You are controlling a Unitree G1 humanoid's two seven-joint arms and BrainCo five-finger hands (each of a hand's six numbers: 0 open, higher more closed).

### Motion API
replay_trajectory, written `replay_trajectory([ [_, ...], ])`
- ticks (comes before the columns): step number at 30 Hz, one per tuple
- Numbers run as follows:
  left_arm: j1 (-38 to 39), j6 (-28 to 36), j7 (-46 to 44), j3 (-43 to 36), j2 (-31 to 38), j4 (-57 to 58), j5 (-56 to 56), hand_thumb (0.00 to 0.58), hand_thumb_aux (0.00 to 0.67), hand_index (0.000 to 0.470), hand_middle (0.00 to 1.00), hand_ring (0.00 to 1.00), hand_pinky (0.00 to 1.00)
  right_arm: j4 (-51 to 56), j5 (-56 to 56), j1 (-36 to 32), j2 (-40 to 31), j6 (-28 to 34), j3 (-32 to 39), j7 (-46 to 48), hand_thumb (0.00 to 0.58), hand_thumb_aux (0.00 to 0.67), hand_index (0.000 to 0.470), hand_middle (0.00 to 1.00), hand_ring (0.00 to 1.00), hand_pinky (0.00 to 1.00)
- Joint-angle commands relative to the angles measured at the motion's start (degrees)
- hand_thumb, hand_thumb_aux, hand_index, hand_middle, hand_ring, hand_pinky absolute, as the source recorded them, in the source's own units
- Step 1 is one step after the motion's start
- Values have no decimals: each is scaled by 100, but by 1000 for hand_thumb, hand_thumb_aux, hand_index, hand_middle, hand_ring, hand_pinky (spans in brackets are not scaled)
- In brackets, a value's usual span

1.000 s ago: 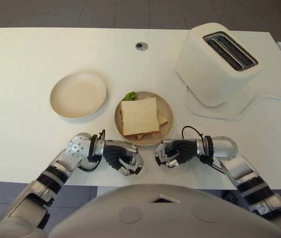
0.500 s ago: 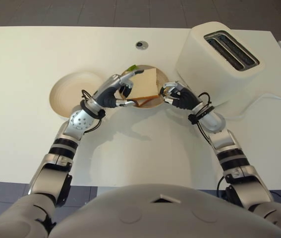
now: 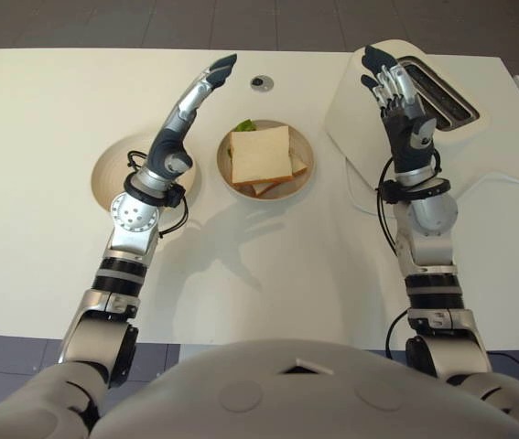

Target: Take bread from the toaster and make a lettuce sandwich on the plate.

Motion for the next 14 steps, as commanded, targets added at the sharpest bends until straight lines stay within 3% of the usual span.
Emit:
replay_trajectory([
  [1,46,27,-55,60,-48,84,169,0,0,0,0,0,0,-115,12,54,23,57,-34,98,0,0,0,0,0,0],
  [14,5,31,-87,85,-153,136,341,0,0,0,0,0,0,-141,-116,54,69,70,64,240,0,0,0,0,0,0],
])
